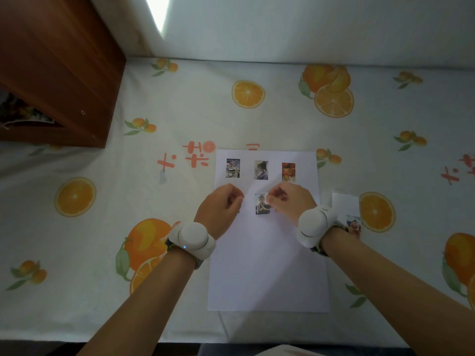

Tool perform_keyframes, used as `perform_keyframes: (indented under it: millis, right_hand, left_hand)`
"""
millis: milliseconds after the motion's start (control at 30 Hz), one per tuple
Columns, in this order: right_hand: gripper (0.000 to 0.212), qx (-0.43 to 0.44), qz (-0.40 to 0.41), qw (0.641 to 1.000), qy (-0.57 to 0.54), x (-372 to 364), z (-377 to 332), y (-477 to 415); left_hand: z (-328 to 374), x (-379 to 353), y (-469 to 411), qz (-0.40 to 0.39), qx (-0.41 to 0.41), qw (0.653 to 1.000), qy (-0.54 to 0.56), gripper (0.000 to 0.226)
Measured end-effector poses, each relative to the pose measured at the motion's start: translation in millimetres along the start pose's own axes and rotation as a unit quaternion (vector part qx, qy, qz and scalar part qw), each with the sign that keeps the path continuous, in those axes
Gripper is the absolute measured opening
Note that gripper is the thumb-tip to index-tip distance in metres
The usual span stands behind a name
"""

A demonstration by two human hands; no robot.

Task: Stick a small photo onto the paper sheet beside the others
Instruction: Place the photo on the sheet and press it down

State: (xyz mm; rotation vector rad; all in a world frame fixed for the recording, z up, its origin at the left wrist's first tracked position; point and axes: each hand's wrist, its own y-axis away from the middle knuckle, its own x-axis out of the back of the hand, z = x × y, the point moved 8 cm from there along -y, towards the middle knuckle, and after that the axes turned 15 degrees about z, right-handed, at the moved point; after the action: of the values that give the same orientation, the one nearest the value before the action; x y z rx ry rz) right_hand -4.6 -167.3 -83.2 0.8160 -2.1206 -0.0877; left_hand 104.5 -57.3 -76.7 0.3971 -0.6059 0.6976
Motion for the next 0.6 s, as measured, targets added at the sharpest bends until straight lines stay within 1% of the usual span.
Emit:
perform_keyframes:
  millis: [300,600]
  right_hand:
    - [0.013,0.000,0.013,1.000,-0.001,2,-2,0]
    - [0.013,0.006,0.024,1.000,0.016,1,-2,-1]
  left_hand:
    - [2,-1,0,-0.002,-0.011,1.000,-0.015,0.013]
    - [14,-7,2,-0.001,-0.059,0.998,-0.030,0.010]
